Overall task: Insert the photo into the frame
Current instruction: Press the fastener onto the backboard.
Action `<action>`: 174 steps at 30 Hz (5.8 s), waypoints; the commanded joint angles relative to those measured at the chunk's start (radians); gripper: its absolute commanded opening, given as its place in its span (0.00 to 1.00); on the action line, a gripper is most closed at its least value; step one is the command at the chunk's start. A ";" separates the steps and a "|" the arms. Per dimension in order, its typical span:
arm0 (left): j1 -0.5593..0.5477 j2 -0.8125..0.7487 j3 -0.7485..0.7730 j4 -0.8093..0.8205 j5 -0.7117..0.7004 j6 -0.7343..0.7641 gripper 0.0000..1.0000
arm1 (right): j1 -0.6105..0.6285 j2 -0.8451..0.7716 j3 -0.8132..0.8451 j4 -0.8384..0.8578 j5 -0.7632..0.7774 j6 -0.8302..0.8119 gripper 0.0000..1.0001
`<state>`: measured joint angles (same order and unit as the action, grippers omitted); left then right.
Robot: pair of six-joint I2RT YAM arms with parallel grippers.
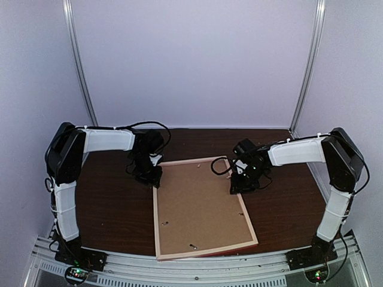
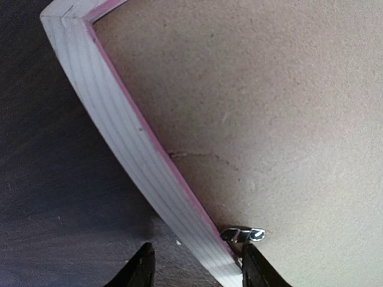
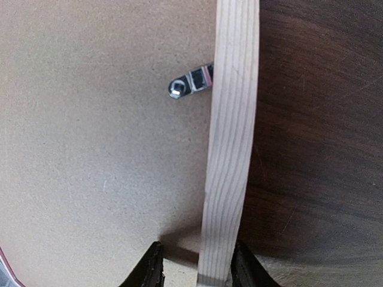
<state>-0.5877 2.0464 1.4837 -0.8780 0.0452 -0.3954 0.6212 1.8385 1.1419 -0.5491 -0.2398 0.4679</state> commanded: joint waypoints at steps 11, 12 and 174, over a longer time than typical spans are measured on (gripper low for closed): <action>-0.001 0.041 0.029 0.032 -0.192 -0.036 0.52 | 0.002 0.059 -0.023 0.004 0.021 0.004 0.38; -0.001 0.042 0.029 0.037 -0.193 -0.036 0.52 | 0.001 0.059 -0.024 0.005 0.021 0.005 0.38; 0.106 -0.121 -0.412 0.458 0.233 -0.299 0.28 | 0.003 0.067 -0.101 0.084 -0.029 0.033 0.37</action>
<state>-0.4900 1.8854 1.1347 -0.4648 0.3233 -0.6651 0.6147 1.8324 1.0966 -0.4538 -0.2810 0.5018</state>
